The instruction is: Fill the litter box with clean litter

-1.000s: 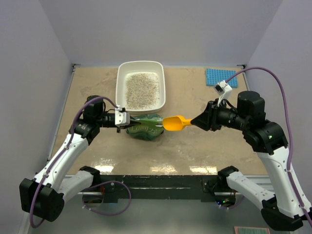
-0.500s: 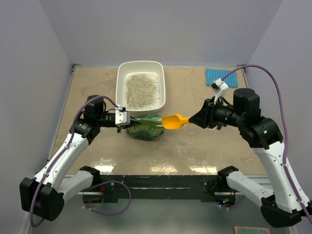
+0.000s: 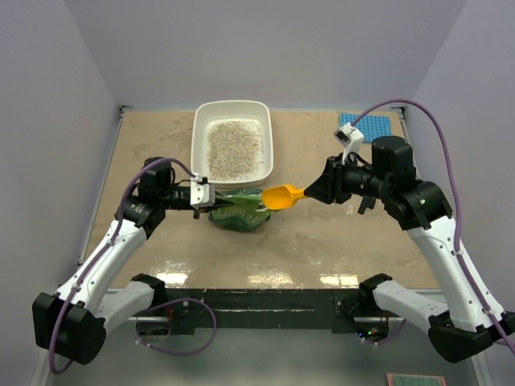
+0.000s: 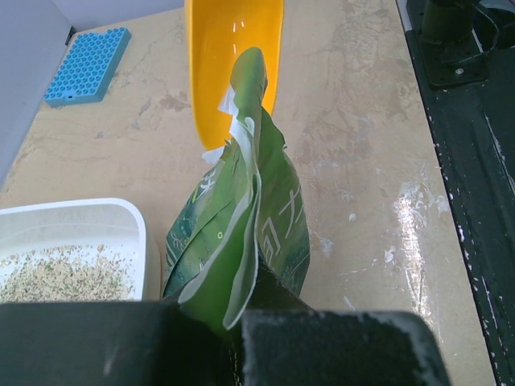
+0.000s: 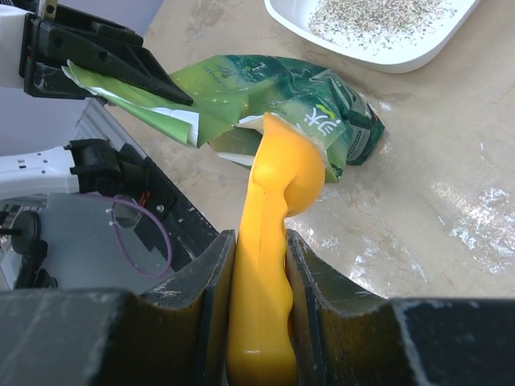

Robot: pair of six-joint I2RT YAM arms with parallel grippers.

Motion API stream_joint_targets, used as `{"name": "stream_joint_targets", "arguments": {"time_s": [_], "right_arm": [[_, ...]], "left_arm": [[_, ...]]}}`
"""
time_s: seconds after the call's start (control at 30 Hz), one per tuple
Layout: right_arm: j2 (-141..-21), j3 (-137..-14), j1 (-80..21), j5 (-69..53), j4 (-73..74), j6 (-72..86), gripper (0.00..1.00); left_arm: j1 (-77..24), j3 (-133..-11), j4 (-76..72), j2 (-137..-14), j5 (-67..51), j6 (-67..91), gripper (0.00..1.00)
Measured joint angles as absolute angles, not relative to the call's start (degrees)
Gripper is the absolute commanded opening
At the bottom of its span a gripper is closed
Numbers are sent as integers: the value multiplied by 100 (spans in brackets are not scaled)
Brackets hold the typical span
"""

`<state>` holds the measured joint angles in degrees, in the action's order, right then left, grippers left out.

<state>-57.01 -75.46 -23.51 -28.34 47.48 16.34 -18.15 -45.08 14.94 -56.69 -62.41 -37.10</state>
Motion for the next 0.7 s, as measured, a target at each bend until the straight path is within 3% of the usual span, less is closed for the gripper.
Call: {"name": "stream_joint_targets", "arguments": {"time_s": [0.7], "right_arm": [[-5732, -7588, -3079, -2755, 5142, 1028, 0]], "left_arm": [[-1846, -4510, 1525, -5723, -6320, -3708, 0]]}}
